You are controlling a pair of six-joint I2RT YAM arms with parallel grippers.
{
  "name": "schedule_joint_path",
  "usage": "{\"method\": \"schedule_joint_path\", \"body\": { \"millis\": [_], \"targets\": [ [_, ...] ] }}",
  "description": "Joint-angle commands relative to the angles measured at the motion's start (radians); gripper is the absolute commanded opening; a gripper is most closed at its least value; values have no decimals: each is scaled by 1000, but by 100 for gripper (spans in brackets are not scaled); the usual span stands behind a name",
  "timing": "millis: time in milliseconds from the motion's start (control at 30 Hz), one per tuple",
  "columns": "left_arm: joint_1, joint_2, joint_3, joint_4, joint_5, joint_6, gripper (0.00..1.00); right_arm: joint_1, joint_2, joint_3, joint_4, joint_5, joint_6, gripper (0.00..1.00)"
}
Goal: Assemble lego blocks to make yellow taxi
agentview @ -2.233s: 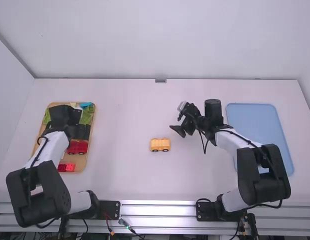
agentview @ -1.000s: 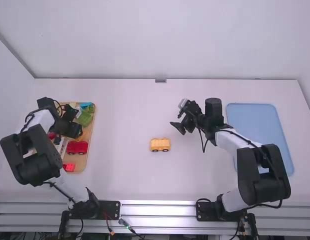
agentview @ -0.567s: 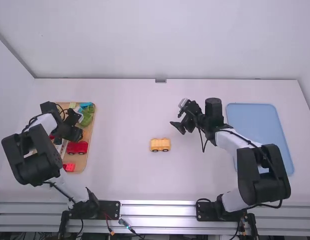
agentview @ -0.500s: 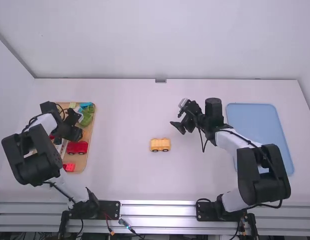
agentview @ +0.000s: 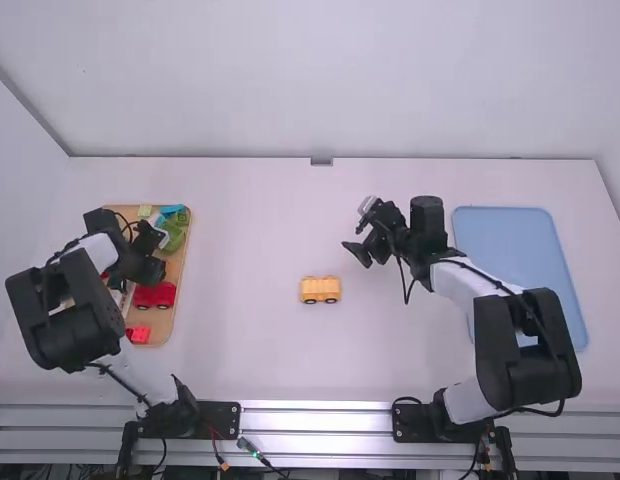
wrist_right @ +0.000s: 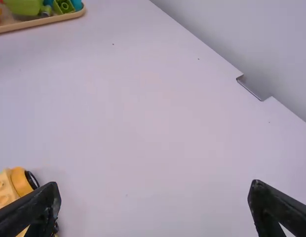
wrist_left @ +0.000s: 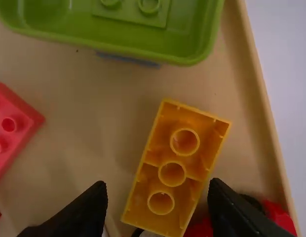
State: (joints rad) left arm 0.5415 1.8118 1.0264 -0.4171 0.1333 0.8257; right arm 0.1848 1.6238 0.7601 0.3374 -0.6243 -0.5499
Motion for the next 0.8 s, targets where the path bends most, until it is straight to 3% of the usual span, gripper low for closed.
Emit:
{"method": "schedule_joint_path", "body": {
  "millis": [0, 133, 267, 400, 767],
  "targets": [
    [8, 2, -21, 6, 3, 21, 55, -2, -8, 28, -1, -2, 1, 99],
    [8, 2, -39, 9, 8, 66, 50, -2, -8, 28, -1, -2, 1, 99],
    [8, 2, -60, 39, 8, 61, 54, -2, -8, 28, 0, -2, 0, 99],
    [7, 2, -72, 60, 16, 63, 42, -2, -8, 28, 0, -3, 0, 99],
    [0, 2, -71, 86, 58, 55, 29, -2, -8, 28, 0, -2, 0, 99]
  ]
}}
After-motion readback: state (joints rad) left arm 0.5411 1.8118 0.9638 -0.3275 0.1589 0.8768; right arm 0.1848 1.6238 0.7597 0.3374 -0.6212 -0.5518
